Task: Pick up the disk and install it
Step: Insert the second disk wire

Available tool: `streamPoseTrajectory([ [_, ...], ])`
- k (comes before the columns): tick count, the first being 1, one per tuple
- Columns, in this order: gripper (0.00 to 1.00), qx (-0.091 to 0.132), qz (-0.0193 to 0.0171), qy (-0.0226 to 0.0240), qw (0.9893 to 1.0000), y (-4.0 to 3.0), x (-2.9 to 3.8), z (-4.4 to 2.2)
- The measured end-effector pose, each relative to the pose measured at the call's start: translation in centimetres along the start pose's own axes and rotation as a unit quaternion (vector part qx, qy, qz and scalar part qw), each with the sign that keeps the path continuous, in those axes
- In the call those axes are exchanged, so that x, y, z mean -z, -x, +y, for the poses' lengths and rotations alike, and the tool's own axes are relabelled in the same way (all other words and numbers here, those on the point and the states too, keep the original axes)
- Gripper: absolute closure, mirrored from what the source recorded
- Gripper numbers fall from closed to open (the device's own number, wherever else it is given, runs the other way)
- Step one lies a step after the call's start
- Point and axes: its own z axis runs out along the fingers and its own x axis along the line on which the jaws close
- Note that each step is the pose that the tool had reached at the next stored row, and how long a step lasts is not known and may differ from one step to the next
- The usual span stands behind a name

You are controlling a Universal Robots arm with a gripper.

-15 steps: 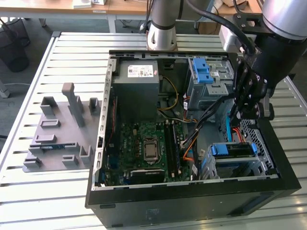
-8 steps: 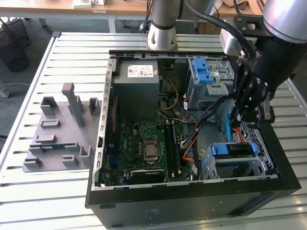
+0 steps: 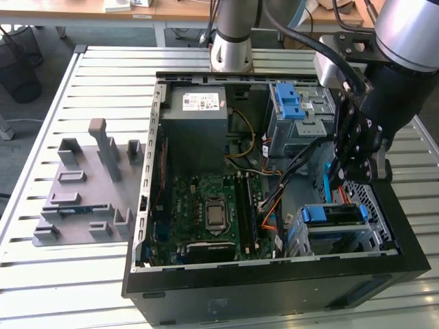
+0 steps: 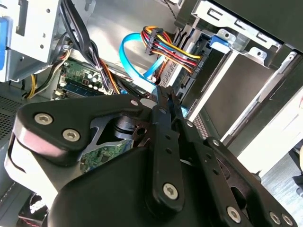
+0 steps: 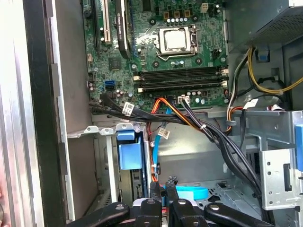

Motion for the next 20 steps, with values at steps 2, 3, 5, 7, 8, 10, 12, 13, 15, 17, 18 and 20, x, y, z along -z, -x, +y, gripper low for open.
streamPoseTrajectory([
  [2, 0.84, 0.000, 0.0000, 0.0000, 1.0000, -0.19, -0.14, -0.02],
  [3, 0.84, 0.000, 0.0000, 0.0000, 1.0000, -0.32, -0.22, -0.03],
  [5, 0.84, 0.000, -0.0001, 0.0000, 1.0000, -0.67, -0.40, -0.07],
  [7, 0.84, 0.000, -0.0001, 0.0000, 1.0000, -0.96, -0.52, -0.10],
  [8, 0.84, 0.000, -0.0001, 0.0000, 1.0000, -0.99, -0.54, -0.10],
  [10, 0.84, 0.000, -0.0001, 0.0000, 1.0000, -1.00, -0.54, -0.10],
  [12, 0.84, 0.000, 0.0000, 0.0000, 1.0000, -1.05, -0.58, -0.17],
  [13, 0.84, 0.000, -0.0001, 0.0001, 1.0000, -1.07, -0.63, -0.23],
  [15, 0.84, 0.000, -0.0001, 0.0002, 1.0000, -1.15, -0.79, -0.37],
  [17, 0.84, 0.000, -0.0002, 0.0003, 1.0000, -1.33, -1.07, -0.43],
  [18, 0.84, 0.000, -0.0002, 0.0003, 1.0000, -1.45, -1.21, -0.44],
  [20, 0.84, 0.000, -0.0005, 0.0003, 1.0000, -1.65, -1.47, -0.48],
])
